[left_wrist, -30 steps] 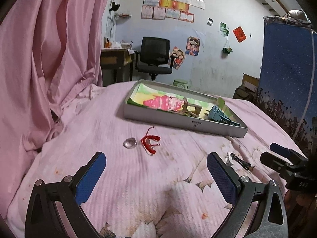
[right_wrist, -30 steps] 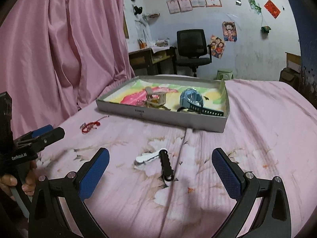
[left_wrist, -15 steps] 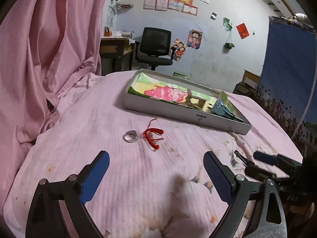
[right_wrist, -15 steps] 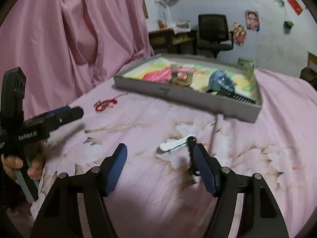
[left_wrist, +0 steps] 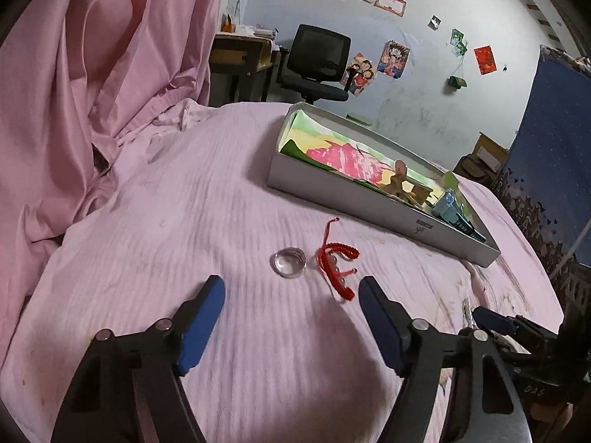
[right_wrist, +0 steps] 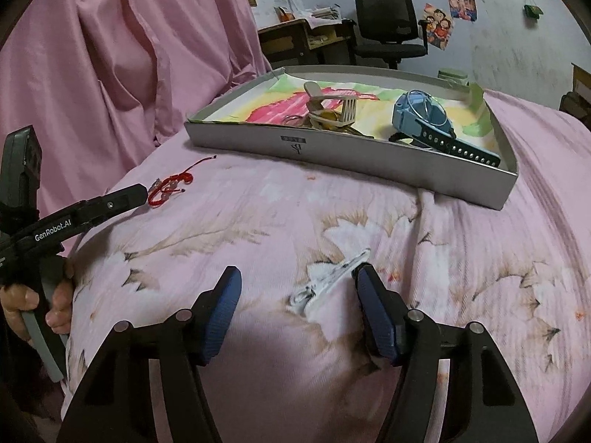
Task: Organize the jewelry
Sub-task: 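Grasp the clear ring with the left tool while the right tool grasps the white clip, then carry the clear ring and white clip into the tray and open both tools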
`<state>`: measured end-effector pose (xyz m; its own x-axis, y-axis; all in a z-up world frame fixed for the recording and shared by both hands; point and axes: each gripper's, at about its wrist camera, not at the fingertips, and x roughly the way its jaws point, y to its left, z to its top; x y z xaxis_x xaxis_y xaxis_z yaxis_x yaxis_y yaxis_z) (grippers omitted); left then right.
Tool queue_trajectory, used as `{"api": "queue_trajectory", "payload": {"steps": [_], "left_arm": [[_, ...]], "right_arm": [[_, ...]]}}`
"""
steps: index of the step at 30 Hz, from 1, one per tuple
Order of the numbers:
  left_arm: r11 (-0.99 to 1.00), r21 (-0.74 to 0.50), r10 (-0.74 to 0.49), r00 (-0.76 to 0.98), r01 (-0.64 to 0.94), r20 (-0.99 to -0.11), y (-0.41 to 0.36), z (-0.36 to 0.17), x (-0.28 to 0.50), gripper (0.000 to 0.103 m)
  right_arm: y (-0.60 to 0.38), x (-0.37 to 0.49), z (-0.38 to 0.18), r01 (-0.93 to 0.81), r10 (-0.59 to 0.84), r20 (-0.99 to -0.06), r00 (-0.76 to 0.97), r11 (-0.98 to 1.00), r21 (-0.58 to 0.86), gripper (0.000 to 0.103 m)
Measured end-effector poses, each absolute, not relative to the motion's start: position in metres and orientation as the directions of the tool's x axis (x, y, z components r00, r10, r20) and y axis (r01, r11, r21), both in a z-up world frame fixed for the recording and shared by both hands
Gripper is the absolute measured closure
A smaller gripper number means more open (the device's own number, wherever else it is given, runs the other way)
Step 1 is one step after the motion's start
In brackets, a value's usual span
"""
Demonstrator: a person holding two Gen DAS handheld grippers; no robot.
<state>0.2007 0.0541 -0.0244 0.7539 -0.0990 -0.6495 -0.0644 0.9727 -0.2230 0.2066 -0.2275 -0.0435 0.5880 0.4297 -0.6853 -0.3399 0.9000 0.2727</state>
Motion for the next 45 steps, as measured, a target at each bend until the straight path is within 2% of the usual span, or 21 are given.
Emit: {"api": "queue_trajectory", "payload": {"steps": [1,4,13,19,23,31,45], "left_arm": [[0.972,-0.228,-0.102,0.752,-0.066,-0.651,0.056,-0.025,0.203,0.036],[0.964,-0.254,-0.116,0.747,-0.073,-0.655,0.060,-0.026,0.210,0.044],[0.941,-0.328,-0.167,0.730,-0.083,-0.663,0.070,-0.033,0.223,0.069],[0.947,-0.314,-0.183,0.692,-0.065,-0.698,0.066,-0.038,0.234,0.071],[0.958,-0.285,-0.179,0.680,-0.046,-0.711,0.060,-0.038,0.237,0.083],[0.972,-0.234,-0.154,0.707,-0.017,-0.690,0.049,-0.032,0.225,0.083],[0.992,-0.078,-0.122,0.858,0.096,-0.498,0.002,0.014,0.175,0.083]], "right_arm": [[-0.226,0.210,-0.045,-0.341,0.446,-0.686,0.574,0.893,0.295,0.054],[-0.223,0.216,-0.049,-0.332,0.458,-0.691,0.559,0.888,0.319,0.055],[-0.209,0.225,-0.051,-0.352,0.488,-0.677,0.551,0.872,0.341,0.074],[-0.207,0.229,-0.052,-0.361,0.510,-0.666,0.545,0.859,0.362,0.080],[-0.205,0.229,-0.052,-0.371,0.515,-0.663,0.544,0.856,0.360,0.086],[-0.204,0.226,-0.050,-0.375,0.512,-0.651,0.560,0.858,0.352,0.090],[-0.235,0.205,-0.024,-0.369,0.524,-0.504,0.687,0.849,0.379,0.090]]}}
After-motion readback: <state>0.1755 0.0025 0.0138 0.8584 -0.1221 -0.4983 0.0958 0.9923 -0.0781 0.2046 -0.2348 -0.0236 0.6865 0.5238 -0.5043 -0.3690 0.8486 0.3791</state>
